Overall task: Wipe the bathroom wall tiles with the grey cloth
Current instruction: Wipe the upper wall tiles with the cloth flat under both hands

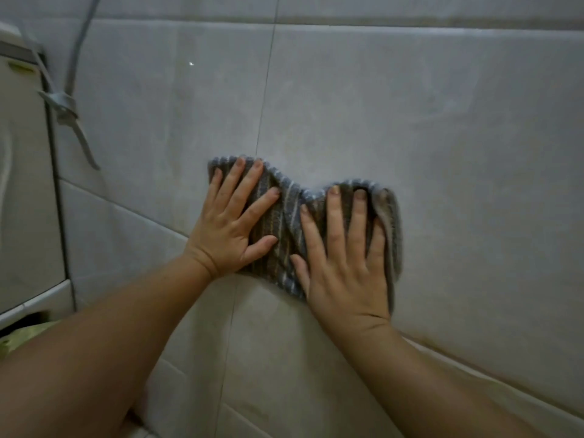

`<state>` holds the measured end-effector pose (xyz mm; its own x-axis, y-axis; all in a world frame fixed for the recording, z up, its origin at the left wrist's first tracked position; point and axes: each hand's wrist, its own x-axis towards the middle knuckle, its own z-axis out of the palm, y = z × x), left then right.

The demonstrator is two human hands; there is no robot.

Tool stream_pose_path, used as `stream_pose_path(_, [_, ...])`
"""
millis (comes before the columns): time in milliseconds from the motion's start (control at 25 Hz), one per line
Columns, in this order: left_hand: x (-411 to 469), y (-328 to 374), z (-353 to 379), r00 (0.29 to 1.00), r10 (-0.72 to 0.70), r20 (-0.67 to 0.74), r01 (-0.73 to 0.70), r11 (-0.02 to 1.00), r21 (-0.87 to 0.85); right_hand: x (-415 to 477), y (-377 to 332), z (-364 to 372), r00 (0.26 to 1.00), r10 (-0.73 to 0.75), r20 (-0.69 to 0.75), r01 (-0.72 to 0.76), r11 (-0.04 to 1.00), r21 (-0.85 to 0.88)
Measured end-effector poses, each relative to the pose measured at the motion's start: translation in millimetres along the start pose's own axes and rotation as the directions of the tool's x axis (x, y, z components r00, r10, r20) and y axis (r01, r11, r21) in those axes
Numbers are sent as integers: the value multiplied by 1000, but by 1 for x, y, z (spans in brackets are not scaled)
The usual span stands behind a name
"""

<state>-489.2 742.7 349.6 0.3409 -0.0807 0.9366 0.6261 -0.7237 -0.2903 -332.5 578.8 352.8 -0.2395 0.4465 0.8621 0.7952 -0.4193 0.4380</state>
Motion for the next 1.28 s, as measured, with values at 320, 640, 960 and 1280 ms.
stream_pose_path(320, [-35,40,7,996,-90,17,91,994,-68,-26,19,-5,991,-133,34,131,990,51])
stream_pose_path(640, [-19,120,8,999,-32,17,34,997,-73,-79,87,-20,991,-123,45,122,992,36])
stream_pose_path(960, [27,223,0,996,88,29,-85,992,-88,-139,185,-44,994,-94,54,95,995,-27])
stream_pose_path(1280, [70,336,-3,990,140,22,-137,986,-94,-199,286,-71,997,-60,37,64,993,-98])
